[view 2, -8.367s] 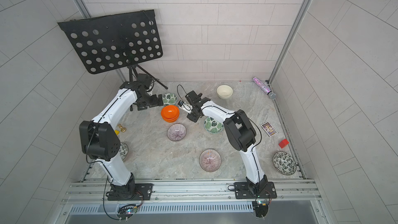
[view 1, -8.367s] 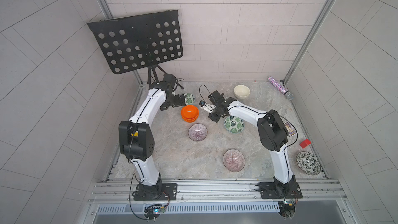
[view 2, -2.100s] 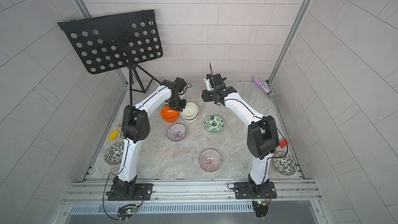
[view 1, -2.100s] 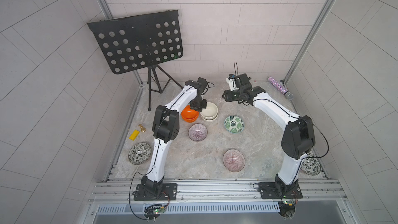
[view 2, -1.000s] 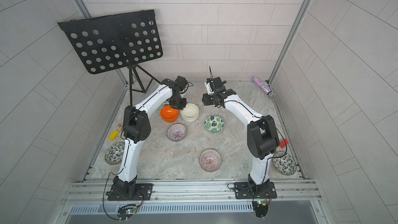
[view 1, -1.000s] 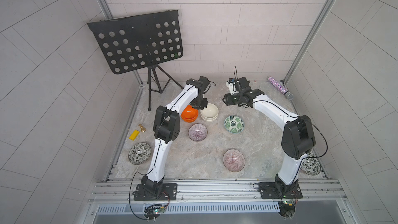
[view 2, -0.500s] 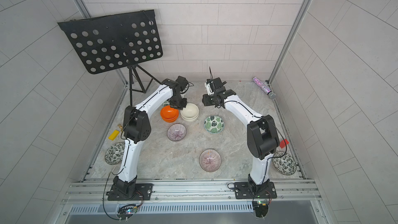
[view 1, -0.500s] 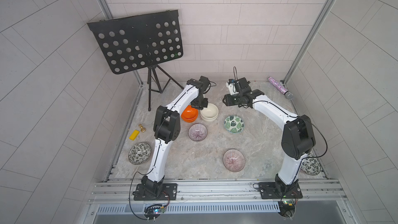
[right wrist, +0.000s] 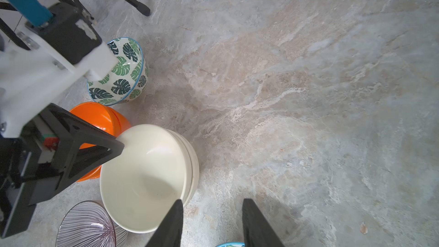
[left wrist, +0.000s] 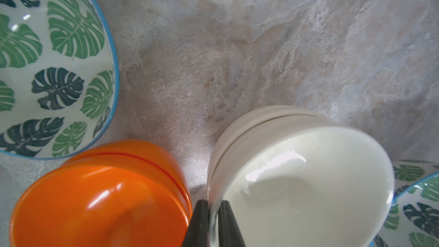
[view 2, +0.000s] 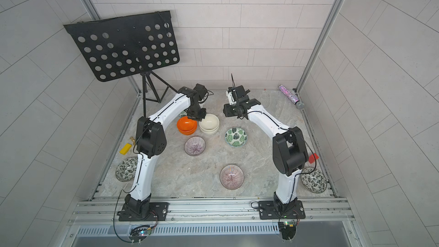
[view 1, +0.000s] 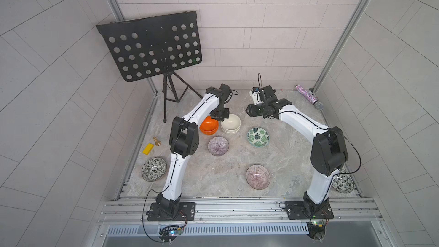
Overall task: Stack the bowls
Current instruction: Place the bowl in the bowl.
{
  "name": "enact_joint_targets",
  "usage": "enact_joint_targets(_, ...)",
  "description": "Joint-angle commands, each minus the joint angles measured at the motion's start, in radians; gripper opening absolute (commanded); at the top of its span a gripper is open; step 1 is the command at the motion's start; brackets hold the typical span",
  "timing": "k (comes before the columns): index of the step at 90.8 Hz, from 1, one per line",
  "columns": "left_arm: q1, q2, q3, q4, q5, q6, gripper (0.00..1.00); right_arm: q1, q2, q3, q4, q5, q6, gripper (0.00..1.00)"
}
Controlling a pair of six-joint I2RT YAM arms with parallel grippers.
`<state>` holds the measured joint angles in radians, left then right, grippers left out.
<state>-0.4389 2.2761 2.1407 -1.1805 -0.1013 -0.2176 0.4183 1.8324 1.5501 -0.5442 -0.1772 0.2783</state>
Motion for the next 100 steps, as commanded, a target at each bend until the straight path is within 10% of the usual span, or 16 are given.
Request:
enact_joint_targets(1, -0.004, 0.008, 0.023, -0.003, 0.015, 0.001, 0.14, -0.004, -0.024, -0.003, 0.013, -0.002, 0.01, 0.44)
enact_joint_targets(48, 0.0, 0.024, 0.025, 0.005, 0.044, -0.007, 0.15, -0.009, -0.025, -0.001, 0.009, -0.004, 0.007, 0.44)
enact_joint_targets(100, 0.197, -0.155, -0.001, 0.119, 0.004, -0.125, 0.61, -0.013, -0.046, -0.021, 0.001, 0.007, -0.01, 0.44)
